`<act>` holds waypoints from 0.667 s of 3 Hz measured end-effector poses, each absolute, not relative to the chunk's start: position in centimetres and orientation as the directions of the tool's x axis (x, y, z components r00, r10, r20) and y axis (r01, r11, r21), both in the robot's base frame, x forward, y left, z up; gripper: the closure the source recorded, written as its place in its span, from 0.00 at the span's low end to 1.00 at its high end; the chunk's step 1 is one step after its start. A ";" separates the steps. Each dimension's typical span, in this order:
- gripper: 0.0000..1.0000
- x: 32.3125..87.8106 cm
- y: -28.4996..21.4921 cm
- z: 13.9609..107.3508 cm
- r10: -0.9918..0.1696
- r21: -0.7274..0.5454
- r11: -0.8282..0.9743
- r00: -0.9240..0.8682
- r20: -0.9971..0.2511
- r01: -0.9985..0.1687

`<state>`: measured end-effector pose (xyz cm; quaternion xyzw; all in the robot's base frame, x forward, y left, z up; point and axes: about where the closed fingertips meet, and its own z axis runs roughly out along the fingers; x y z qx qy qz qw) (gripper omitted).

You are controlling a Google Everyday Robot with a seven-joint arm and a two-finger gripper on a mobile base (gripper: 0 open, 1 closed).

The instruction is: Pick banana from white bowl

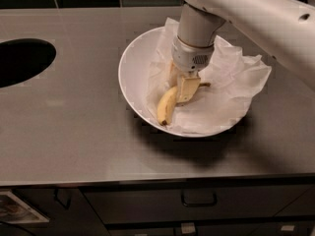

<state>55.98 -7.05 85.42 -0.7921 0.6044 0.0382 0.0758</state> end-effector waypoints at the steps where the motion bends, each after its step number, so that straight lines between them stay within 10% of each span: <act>1: 1.00 56.0 -7.1 86.1 -0.952 -0.102 -0.251 0.264 -0.152 -0.963; 2: 1.00 55.7 -7.3 87.5 -0.952 -0.155 -0.239 0.263 -0.154 -0.958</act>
Offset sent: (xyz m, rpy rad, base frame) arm -0.0094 -0.0084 0.0399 0.0403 -0.1365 -0.0309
